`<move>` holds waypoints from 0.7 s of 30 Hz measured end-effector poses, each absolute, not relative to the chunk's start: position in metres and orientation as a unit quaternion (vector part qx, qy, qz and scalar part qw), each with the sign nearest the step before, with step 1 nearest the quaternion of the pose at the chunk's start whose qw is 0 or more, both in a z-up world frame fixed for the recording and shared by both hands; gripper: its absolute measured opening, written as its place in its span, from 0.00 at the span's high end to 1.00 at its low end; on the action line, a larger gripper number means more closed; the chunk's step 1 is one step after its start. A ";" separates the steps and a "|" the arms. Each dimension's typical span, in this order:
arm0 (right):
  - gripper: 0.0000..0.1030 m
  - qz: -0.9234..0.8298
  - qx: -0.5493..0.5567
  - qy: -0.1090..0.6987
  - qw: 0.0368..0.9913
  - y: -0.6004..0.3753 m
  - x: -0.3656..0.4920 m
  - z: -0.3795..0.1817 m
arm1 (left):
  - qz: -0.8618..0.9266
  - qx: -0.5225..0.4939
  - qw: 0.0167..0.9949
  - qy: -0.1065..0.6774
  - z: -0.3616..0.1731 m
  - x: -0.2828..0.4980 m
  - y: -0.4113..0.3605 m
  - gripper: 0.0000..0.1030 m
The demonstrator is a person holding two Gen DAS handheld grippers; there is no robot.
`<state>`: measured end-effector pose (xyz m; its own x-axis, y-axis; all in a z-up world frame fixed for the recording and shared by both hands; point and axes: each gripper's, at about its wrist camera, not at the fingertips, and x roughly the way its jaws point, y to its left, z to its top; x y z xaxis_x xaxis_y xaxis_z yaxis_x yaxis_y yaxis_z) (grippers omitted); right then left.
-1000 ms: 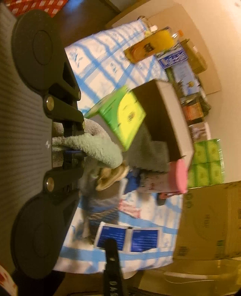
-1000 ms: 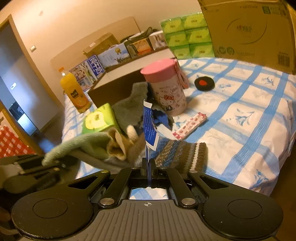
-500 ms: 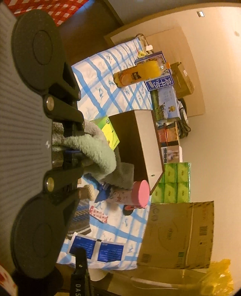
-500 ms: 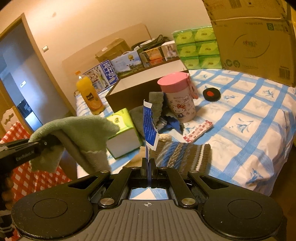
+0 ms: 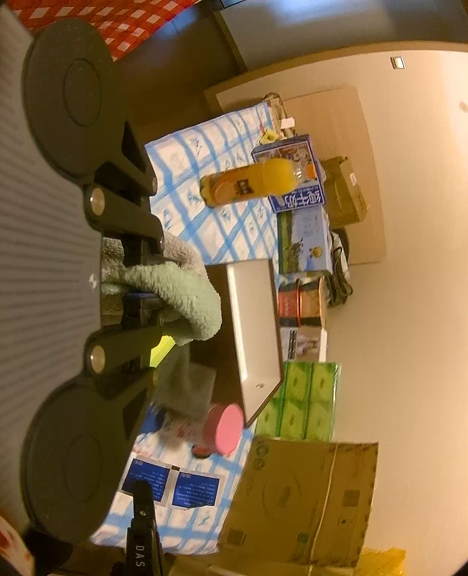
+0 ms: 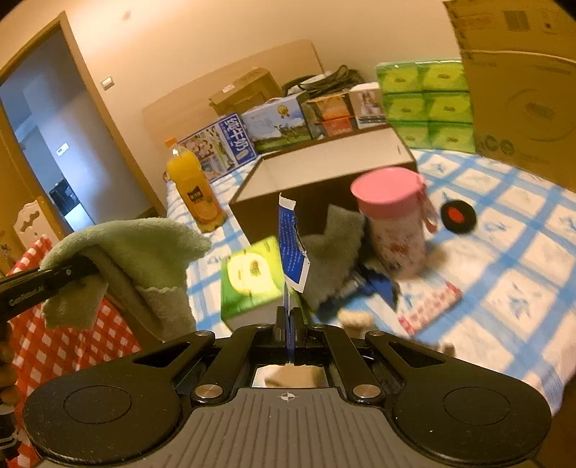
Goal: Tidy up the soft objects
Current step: 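Carry the towel and sachets over the brown box and open both grippers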
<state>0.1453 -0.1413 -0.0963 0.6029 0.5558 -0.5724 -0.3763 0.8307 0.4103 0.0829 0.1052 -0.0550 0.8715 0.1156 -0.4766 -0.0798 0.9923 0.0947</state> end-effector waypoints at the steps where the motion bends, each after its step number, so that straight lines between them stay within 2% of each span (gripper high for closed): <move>1: 1.00 0.264 0.123 0.359 0.887 -0.137 0.153 -0.095 | 0.052 0.034 0.967 0.247 -0.053 0.087 0.110 0.90; 11: 1.00 0.273 0.104 0.355 0.888 -0.097 0.225 -0.089 | 0.053 0.018 0.972 0.227 -0.038 0.152 0.150 0.90; 21: 1.00 0.256 0.100 0.338 0.900 -0.068 0.330 -0.080 | 0.033 0.010 0.974 0.222 -0.037 0.265 0.162 0.90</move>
